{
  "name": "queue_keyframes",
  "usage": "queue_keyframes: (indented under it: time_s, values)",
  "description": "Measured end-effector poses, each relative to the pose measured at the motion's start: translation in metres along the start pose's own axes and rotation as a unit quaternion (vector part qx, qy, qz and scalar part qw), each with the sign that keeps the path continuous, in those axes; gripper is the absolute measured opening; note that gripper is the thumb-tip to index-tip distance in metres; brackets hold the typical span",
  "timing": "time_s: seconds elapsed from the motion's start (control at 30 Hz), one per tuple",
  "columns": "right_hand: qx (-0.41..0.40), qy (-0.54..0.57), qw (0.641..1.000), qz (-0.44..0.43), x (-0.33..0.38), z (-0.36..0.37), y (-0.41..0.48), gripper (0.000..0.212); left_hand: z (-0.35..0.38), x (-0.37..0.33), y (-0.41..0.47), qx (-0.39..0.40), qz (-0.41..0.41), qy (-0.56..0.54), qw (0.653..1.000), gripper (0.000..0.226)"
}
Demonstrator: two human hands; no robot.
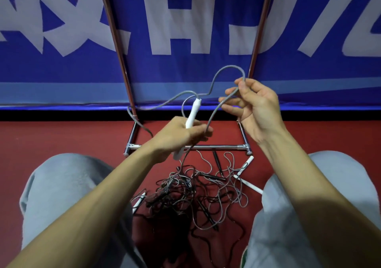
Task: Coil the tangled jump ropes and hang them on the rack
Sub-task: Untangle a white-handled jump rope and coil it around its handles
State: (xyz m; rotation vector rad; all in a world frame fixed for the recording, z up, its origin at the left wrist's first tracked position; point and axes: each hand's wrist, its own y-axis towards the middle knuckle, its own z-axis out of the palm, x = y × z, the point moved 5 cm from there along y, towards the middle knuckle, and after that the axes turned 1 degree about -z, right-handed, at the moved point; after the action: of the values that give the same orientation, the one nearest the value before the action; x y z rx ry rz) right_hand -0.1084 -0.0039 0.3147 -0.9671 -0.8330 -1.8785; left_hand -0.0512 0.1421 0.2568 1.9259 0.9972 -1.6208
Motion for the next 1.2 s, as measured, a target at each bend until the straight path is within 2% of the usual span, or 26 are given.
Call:
queue_keyframes:
  time_s: [0.23, 0.33, 0.43, 0.6, 0.73, 0.8, 0.9, 0.97, 1.03, 1.13, 1.2]
  values:
    - [-0.085, 0.121, 0.988, -0.034, 0.005, -0.019, 0.007, 0.014, 0.004, 0.0, -0.002, 0.007, 0.035, 0.077, 0.996, 0.017]
    - [-0.122, 0.089, 0.988, -0.02, -0.003, -0.027, 0.011, 0.011, 0.002, -0.002, -0.004, -0.019, 0.042, 0.045, 0.998, 0.016]
    - [-0.134, -0.007, 0.991, 0.017, -0.016, -0.029, 0.012, 0.008, -0.003, -0.004, -0.003, -0.063, 0.047, -0.032, 0.996, 0.018]
    - [-0.056, -0.2, 0.976, 0.067, -0.037, -0.016, 0.009, 0.005, -0.011, -0.015, -0.007, -0.12, 0.05, -0.184, 0.974, 0.017]
    - [0.014, -0.306, 0.951, 0.037, -0.051, -0.006, 0.007, 0.024, -0.019, -0.03, -0.015, -0.161, 0.103, -0.296, 0.936, 0.015]
    - [0.08, -0.328, 0.941, 0.039, -0.061, 0.003, 0.004, 0.033, -0.023, -0.037, -0.018, -0.162, 0.119, -0.359, 0.912, 0.013]
    - [0.183, -0.424, 0.887, -0.023, -0.072, 0.015, -0.003, 0.044, -0.033, -0.041, -0.018, -0.17, 0.131, -0.414, 0.884, 0.011]
    - [0.223, -0.462, 0.857, -0.04, -0.081, 0.02, -0.006, 0.042, -0.039, -0.041, -0.019, -0.16, 0.14, -0.447, 0.869, 0.009]
    - [0.236, -0.446, 0.863, -0.013, -0.09, 0.02, -0.008, 0.031, -0.043, -0.039, -0.019, -0.143, 0.141, -0.489, 0.849, 0.01]
    - [0.211, -0.429, 0.877, 0.049, -0.101, 0.016, -0.006, 0.02, -0.046, -0.036, -0.017, -0.115, 0.123, -0.548, 0.82, 0.032]
    - [0.182, -0.416, 0.887, 0.081, -0.105, 0.013, -0.005, 0.02, -0.049, -0.033, -0.015, -0.118, 0.12, -0.549, 0.818, 0.025]
